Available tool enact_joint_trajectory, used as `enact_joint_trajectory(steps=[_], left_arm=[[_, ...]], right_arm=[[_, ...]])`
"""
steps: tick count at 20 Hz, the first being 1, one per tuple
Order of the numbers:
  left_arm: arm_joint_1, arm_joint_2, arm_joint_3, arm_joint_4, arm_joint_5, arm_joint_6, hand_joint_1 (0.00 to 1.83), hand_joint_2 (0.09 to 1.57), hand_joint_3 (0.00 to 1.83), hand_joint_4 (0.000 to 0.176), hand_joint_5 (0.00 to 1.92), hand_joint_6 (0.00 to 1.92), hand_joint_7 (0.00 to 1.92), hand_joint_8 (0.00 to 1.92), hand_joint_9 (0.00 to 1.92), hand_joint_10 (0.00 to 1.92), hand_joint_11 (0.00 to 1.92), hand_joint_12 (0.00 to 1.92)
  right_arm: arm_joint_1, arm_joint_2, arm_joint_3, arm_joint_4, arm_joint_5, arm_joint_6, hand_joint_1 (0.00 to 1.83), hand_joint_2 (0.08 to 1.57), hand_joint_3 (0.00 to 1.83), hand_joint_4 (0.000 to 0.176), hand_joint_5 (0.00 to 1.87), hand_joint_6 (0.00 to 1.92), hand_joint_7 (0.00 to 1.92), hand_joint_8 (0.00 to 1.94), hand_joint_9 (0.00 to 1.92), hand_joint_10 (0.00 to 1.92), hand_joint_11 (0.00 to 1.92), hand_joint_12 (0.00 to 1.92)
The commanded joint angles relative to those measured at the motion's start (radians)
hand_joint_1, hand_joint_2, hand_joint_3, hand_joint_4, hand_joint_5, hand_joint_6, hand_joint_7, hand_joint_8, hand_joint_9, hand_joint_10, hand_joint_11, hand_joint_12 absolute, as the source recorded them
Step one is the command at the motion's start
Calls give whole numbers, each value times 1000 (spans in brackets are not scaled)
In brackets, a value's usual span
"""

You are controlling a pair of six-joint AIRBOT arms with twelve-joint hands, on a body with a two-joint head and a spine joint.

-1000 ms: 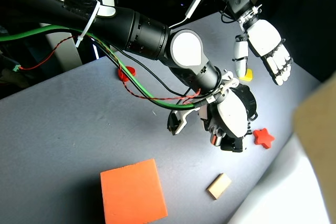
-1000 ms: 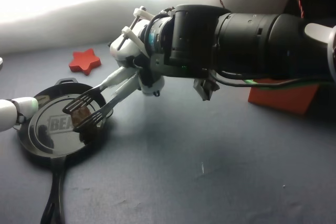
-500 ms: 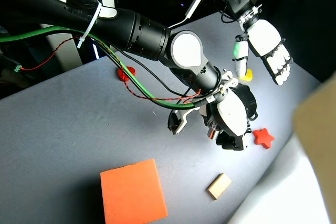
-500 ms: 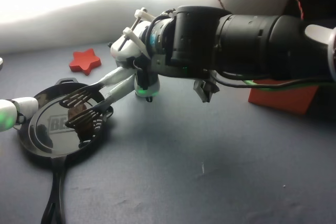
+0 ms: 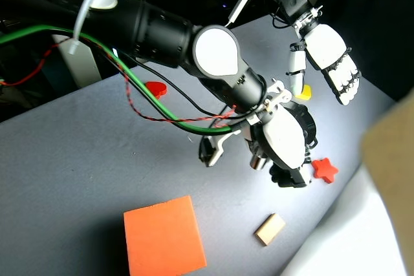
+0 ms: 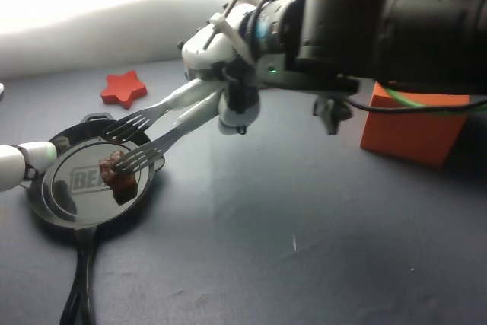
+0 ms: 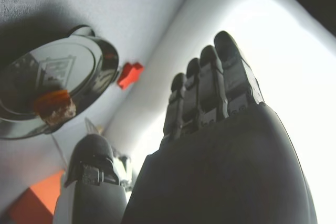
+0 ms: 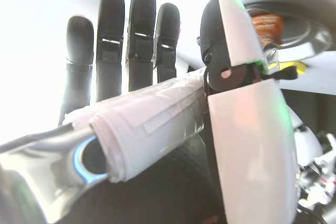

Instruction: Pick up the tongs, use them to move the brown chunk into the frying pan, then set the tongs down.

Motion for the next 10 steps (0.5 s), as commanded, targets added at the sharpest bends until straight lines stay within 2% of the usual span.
enact_joint_trajectory(steps=[1, 2, 4, 7, 10], left_arm=[[-12, 3, 6, 43, -92, 3, 0, 1188, 4, 11, 58, 3, 82, 1, 86, 4, 0, 399], [-14, 1, 6, 51, -89, 3, 0, 1183, 1, 13, 76, 6, 107, 6, 109, 8, 0, 473], [-26, -4, 5, 62, -73, 3, 0, 1184, 1, 8, 64, 1, 96, 2, 102, 1, 0, 405], [-48, -13, -5, 64, -66, 8, 0, 1189, 1, 5, 63, 0, 82, 1, 90, 0, 0, 404], [-75, -17, -27, 64, -56, 24, 0, 1180, 0, 13, 55, 0, 80, 1, 95, 1, 0, 413]], right_arm=[[30, 35, -34, -38, 30, -20, 985, 1185, 0, 0, 702, 454, 899, 172, 599, 807, 227, 1624], [36, 60, -65, -38, 21, -32, 999, 1181, 0, 0, 701, 461, 900, 176, 593, 825, 219, 1642], [52, 141, -163, -40, 18, -60, 978, 1201, 0, 0, 709, 471, 909, 181, 600, 830, 221, 1634], [64, 252, -300, -43, 4, -90, 998, 1207, 0, 0, 715, 478, 917, 184, 611, 830, 230, 1635], [52, 329, -388, -44, 0, -122, 1001, 1204, 0, 0, 714, 495, 921, 186, 621, 819, 241, 1613]])
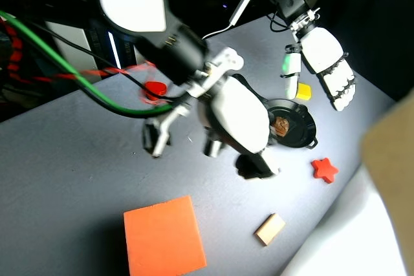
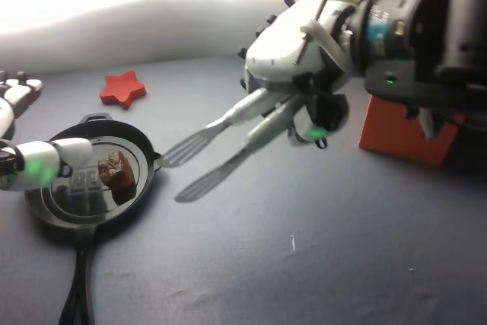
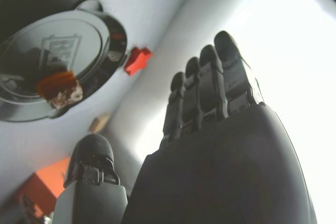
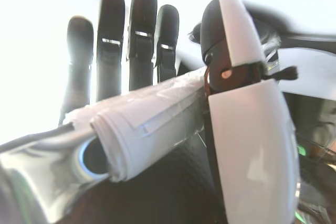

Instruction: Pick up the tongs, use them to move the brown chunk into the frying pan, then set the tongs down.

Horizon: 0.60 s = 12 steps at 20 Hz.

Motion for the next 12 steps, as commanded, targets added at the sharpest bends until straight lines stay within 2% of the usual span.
enact_joint_trajectory(steps=[1, 3, 6, 8, 11, 12], left_arm=[[-16, 0, -6, 41, -83, 9, 0, 1176, 0, 13, 49, 0, 77, 1, 93, 0, 0, 409], [-28, 0, -24, 42, -80, 15, 0, 1174, 0, 14, 53, 3, 72, 4, 80, 3, 0, 366], [-33, 0, -50, 69, -76, -1, 0, 1185, 2, 16, 54, 2, 79, 3, 92, 4, 0, 420], [-39, 0, -63, 79, -72, -6, 0, 1190, 3, 11, 61, 3, 80, 2, 87, 1, 0, 400], [-57, 0, -89, 88, -61, -6, 0, 1190, 2, 12, 62, 1, 85, 2, 101, 5, 0, 449], [-64, -2, -100, 88, -61, -5, 0, 1185, 0, 10, 65, 2, 87, 2, 99, 4, 0, 450]], right_arm=[[-2, 19, -15, -36, 58, -14, 986, 1211, 0, 0, 706, 497, 918, 185, 622, 816, 247, 1611], [-29, 39, -36, -55, 104, -17, 986, 1217, 0, 0, 690, 542, 915, 205, 618, 855, 251, 1628], [-93, 39, -41, -304, 184, 165, 961, 1225, 0, 0, 675, 548, 907, 209, 607, 852, 243, 1623], [-123, 31, -38, -404, 223, 240, 982, 1219, 0, 0, 674, 545, 907, 210, 610, 849, 242, 1621], [-177, -1, -28, -605, 204, 406, 951, 1229, 0, 0, 666, 542, 892, 212, 593, 854, 222, 1640], [-190, -11, -23, -631, 202, 425, 950, 1220, 0, 0, 661, 550, 884, 225, 578, 875, 214, 1653]])
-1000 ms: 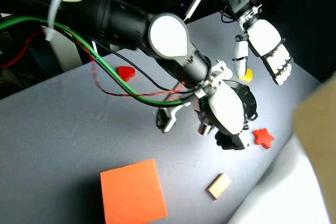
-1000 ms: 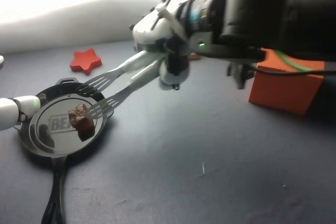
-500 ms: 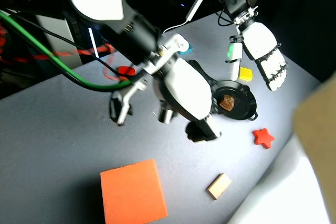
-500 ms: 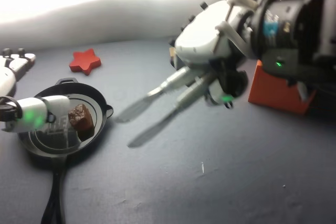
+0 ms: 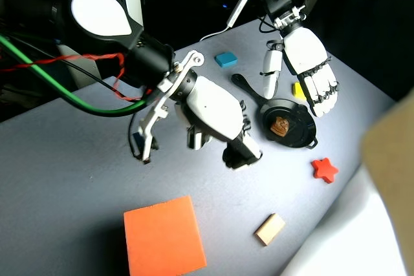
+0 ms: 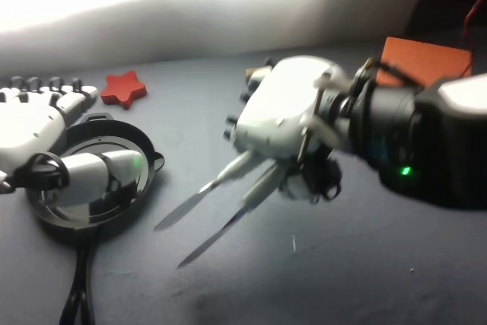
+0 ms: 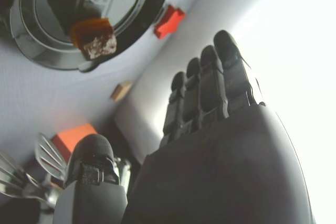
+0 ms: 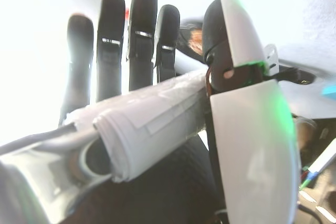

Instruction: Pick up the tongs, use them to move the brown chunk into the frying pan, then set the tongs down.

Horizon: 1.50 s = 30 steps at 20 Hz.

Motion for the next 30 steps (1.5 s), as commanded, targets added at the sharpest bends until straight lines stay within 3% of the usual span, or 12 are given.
enact_joint_trajectory(steps=[1, 8, 12, 15, 18, 21, 24, 30], left_arm=[[-16, 3, -6, 52, -78, -1, 0, 1186, 0, 9, 63, 1, 82, 1, 89, 2, 0, 423], [-26, -5, -39, 52, -76, 5, 0, 1180, 0, 9, 48, 2, 68, 3, 80, 1, 0, 402], [-22, -6, -36, 55, -76, 8, 0, 1167, 0, 11, 64, 6, 95, 8, 105, 8, 0, 437], [-19, -6, -37, 56, -76, 8, 0, 1176, 1, 11, 62, 2, 93, 3, 106, 5, 0, 416], [-17, -6, -37, 57, -76, 8, 0, 1189, 4, 14, 68, 2, 85, 1, 104, 3, 0, 393], [-16, -6, -36, 57, -76, 7, 0, 1180, 0, 12, 45, 0, 72, 0, 102, 0, 0, 411], [-16, -6, -36, 57, -76, 7, 0, 1173, 0, 12, 75, 7, 89, 3, 111, 1, 0, 459], [-29, -6, -37, 57, -76, 8, 0, 1184, 1, 8, 75, 4, 81, 2, 107, 3, 0, 476]], right_arm=[[3, 2, 7, -60, 7, -1, 948, 1214, 0, 0, 663, 553, 884, 229, 576, 880, 213, 1656], [-80, -5, 15, -72, 10, -8, 980, 1183, 0, 0, 551, 674, 718, 475, 449, 962, 109, 1723], [-125, 7, 15, -105, 10, -12, 951, 1175, 0, 0, 484, 666, 658, 454, 397, 935, 41, 1724], [-158, 22, 15, -122, -1, -3, 866, 1144, 0, 0, 269, 682, 504, 383, 251, 878, 0, 1617], [-159, 46, 9, -122, -1, 9, 754, 1079, 0, 0, 77, 507, 322, 118, 95, 627, 0, 1305], [-152, 75, -14, -122, -12, 11, 653, 1020, 0, 0, 0, 26, 73, 9, 9, 156, 0, 593], [-138, 117, -65, -122, -31, 14, 549, 970, 0, 0, 0, 0, 1, 0, 0, 3, 0, 61], [-106, 240, -211, -101, -86, 34, 433, 954, 0, 0, 0, 0, 0, 0, 0, 0, 0, 0]])
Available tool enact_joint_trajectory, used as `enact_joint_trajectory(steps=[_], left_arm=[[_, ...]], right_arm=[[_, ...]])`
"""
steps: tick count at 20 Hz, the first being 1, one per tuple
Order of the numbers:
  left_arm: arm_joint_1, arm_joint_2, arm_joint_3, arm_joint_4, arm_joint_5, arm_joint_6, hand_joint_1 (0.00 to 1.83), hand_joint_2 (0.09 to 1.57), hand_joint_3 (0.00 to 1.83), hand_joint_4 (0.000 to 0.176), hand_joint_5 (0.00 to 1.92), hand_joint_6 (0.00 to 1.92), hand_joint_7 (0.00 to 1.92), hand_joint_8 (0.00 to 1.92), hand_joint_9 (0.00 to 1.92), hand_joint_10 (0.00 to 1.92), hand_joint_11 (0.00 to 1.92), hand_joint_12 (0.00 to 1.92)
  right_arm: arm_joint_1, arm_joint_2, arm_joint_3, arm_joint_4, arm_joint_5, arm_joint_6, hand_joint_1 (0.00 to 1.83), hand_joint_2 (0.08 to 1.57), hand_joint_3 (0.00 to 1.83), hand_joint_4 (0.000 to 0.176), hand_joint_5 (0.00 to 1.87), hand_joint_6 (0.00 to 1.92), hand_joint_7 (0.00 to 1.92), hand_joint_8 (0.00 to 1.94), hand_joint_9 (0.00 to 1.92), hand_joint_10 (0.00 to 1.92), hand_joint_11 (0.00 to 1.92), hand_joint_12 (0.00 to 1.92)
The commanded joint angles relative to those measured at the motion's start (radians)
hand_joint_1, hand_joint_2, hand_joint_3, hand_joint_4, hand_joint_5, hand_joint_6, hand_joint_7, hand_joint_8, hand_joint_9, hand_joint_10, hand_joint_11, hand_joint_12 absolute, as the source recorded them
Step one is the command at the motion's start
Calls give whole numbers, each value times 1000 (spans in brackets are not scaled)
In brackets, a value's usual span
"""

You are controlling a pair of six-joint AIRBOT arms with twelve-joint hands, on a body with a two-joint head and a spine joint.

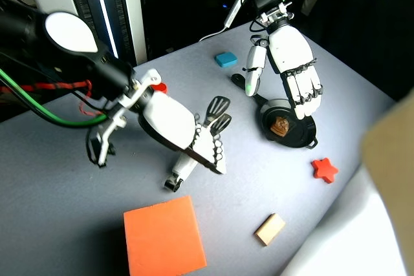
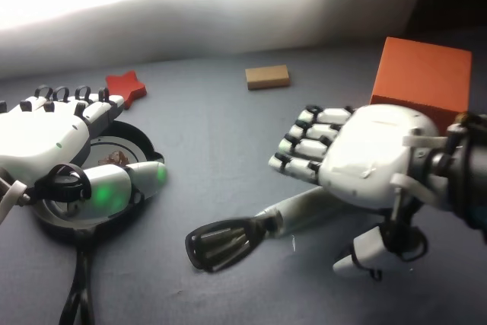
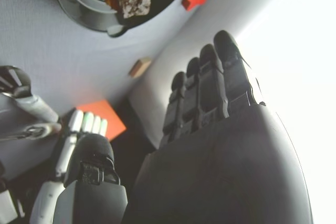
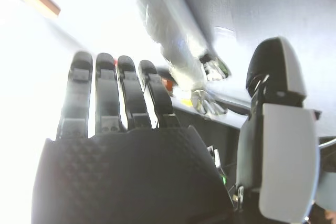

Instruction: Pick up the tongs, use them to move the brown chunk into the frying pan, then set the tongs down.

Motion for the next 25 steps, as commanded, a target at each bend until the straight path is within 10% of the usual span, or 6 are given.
enact_joint_trajectory(steps=[1, 6, 10, 12, 15, 25], left_arm=[[-14, 1, 4, 59, -82, -1, 0, 1184, 1, 9, 64, 1, 71, 1, 105, 1, 0, 465], [-38, 1, 2, 102, -56, -40, 0, 1241, 7, 26, 336, 41, 395, 37, 354, 44, 0, 877], [-50, -5, -37, 99, -47, -41, 0, 1333, 0, 0, 696, 189, 812, 220, 659, 459, 208, 1434], [-52, -5, -45, 102, -48, -41, 56, 1350, 0, 0, 769, 941, 885, 972, 730, 1243, 447, 1717], [-64, -5, -52, 103, -55, -41, 215, 1362, 2, 0, 828, 1456, 944, 1480, 854, 1635, 643, 1840], [-98, -11, -35, 103, -67, -40, 713, 1393, 2, 0, 1005, 1858, 1060, 1863, 1045, 1921, 1022, 1921]], right_arm=[[16, 21, -14, 13, -21, -23, 378, 970, 0, 0, 0, 0, 0, 0, 0, 0, 0, 0], [26, 122, -99, 129, -55, -81, 241, 1082, 16, 0, 365, 154, 501, 106, 382, 228, 0, 1311], [89, 199, -155, 268, -108, -116, 437, 1184, 10, 0, 667, 1055, 863, 1046, 703, 1411, 400, 1881], [122, 232, -184, 271, -134, -128, 424, 1251, 21, 0, 779, 1297, 1009, 1388, 913, 1710, 672, 1919], [153, 300, -222, 271, -162, -132, 251, 1376, 44, 0, 1065, 1486, 1252, 1652, 1191, 1918, 1067, 1921], [162, 443, -256, 303, -68, -204, 677, 1451, 69, 0, 1121, 1921, 1311, 1941, 1370, 1921, 1368, 1921]])
